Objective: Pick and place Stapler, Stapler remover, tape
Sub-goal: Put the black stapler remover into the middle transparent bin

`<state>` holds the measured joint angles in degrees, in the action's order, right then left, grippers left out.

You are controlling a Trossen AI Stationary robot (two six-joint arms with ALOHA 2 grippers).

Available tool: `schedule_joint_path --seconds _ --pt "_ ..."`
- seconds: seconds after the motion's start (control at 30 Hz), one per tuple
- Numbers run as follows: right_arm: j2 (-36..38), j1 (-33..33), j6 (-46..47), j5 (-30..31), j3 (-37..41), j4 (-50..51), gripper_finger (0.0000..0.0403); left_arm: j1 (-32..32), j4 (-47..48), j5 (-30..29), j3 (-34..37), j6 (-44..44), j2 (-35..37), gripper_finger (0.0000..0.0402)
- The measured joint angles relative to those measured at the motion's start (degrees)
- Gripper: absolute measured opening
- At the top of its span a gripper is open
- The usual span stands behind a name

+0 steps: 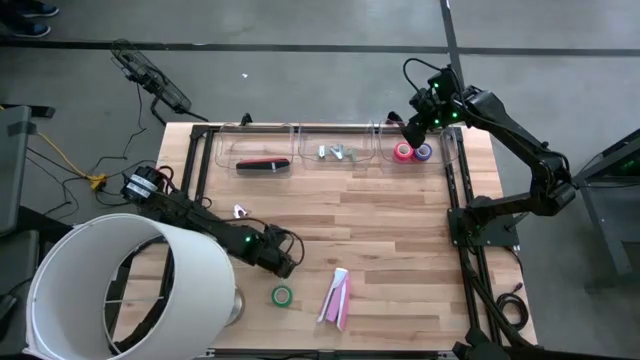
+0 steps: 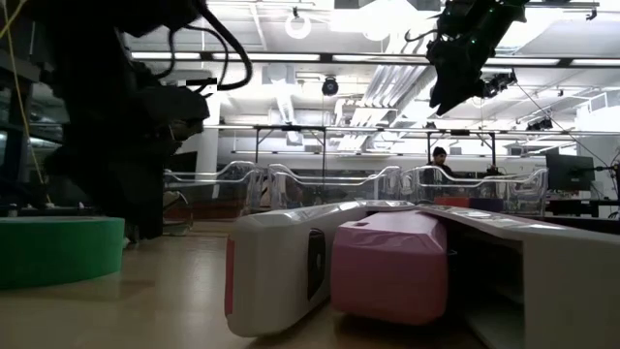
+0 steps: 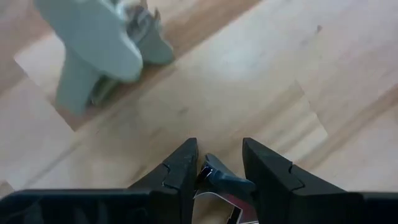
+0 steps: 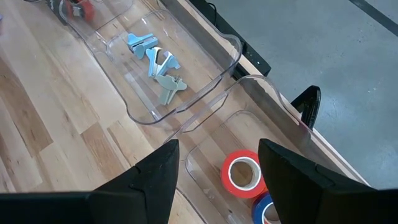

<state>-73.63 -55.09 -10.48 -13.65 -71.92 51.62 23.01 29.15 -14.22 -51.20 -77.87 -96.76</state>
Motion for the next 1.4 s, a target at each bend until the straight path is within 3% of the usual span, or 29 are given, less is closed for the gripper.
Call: schedule_joint_path --seconds 0.33,0.67,1.07,1.4 --pt "0.0 0.0 0.0 0.0 0.02 0.0 0.0211 -8.12 0.78 -0.62 -3.97 1.84 -0.18 0.0109" --pt "0.0 0.0 0.0 0.0 0.03 0.0 0.0211 -14.32 0.45 -1.03 -11.78 12.82 -0.06 0.0109" --pt "0.0 0.0 -0.02 0.0 0.04 0.0 0.0211 -21.61 0.17 -2.03 -17.15 19.41 0.07 0.0107" --pt "0.0 0.02 -0.02 0.0 0.04 0.0 0.0211 -27.14 -9.23 -2.01 -17.79 24.33 0.07 0.0107"
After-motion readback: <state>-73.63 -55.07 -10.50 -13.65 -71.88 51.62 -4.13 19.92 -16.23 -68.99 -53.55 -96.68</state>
